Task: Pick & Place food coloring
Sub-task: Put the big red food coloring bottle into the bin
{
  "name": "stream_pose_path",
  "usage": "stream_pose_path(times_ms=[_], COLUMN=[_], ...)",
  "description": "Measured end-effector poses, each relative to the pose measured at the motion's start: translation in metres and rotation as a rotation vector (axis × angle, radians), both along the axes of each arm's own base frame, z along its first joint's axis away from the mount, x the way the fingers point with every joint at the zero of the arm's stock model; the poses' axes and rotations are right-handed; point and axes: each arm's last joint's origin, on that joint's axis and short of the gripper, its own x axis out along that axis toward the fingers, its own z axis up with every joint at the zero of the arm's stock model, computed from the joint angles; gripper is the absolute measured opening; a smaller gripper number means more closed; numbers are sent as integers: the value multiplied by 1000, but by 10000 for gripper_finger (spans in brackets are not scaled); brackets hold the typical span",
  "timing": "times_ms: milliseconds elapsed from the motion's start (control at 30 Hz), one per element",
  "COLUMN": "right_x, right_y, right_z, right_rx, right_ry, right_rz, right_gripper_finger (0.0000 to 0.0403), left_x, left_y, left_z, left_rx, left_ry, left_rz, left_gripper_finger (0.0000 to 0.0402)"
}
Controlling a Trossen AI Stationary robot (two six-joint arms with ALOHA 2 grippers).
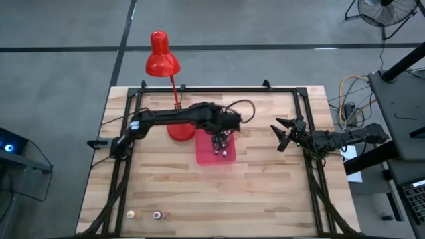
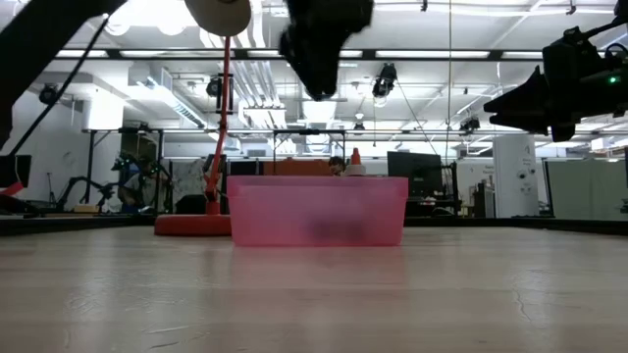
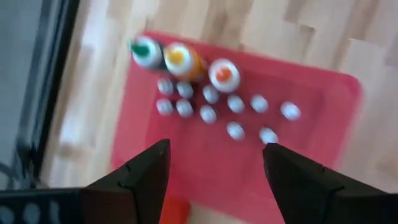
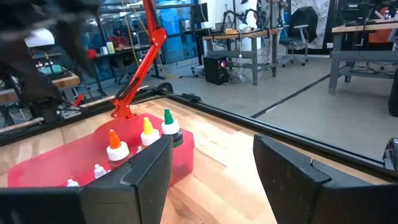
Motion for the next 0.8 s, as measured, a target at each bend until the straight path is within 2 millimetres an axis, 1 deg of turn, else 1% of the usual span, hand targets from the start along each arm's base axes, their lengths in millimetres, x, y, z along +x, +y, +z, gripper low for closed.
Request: stream_pose_path(times_ms=[67,133,167,267,367,500,567,700,800], right_x=[0,0,0,0,0,0,0,0,0], right_y=[0,0,0,0,0,0,0,0,0], right_z=[0,0,0,0,0,0,0,0,0], right_rx=[-1,0,0,-1,-1,0,-1,-1,0], right_ry=[1,0,0,0,0,0,0,1,0], right_rz=[0,0,0,0,0,0,0,0,0], right_gripper_finger=[215,215,215,215,215,215,215,215,215], left_x=[-11,-18,-20,-34,-50,-69,-83,-110,-124], left_y=[-17,-36,-46,-75,-97,-121,-134,-153,-164], left_z=[7,9,11,13,15,5,-1,-13,-26], left_rx=[-19,-35,-49,-110,-141,-165,-180,-210,-240], left_ry=[17,33,10,13,10,45,62,93,132], left_rz=[41,68,71,69,98,166,212,351,474], left_gripper_finger=[227,227,227,227,227,227,227,227,227])
